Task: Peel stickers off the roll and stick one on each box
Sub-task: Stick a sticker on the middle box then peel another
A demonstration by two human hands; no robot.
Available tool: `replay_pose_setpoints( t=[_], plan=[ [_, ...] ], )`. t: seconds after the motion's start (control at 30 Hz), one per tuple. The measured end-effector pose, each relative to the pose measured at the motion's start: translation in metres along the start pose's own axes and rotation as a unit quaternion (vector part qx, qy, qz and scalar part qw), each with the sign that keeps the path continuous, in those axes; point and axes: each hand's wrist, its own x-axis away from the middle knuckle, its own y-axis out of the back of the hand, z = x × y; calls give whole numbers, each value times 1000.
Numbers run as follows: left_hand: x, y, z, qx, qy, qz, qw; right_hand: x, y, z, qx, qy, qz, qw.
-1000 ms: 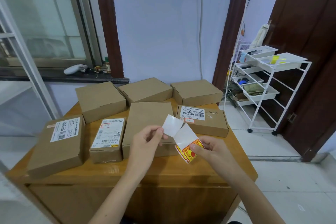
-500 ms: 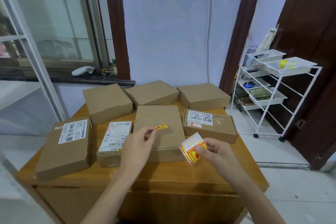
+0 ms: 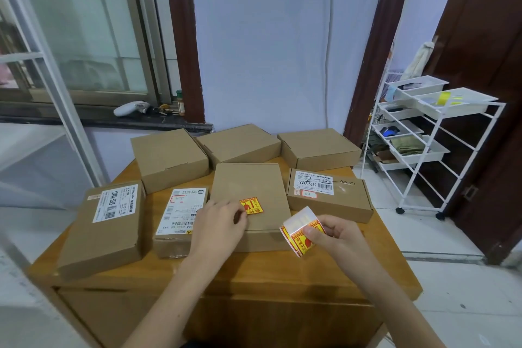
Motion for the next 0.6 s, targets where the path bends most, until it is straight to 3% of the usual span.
replay_pose_setpoints(
  t=[0.4, 0.6],
  plan=[
    [13, -2, 2, -36, -33, 68, 997, -1, 0, 1, -5, -5, -7, 1000],
    [17, 5, -9, 52, -38, 62, 996, -1, -1, 3, -5, -7, -16, 1000]
  ],
)
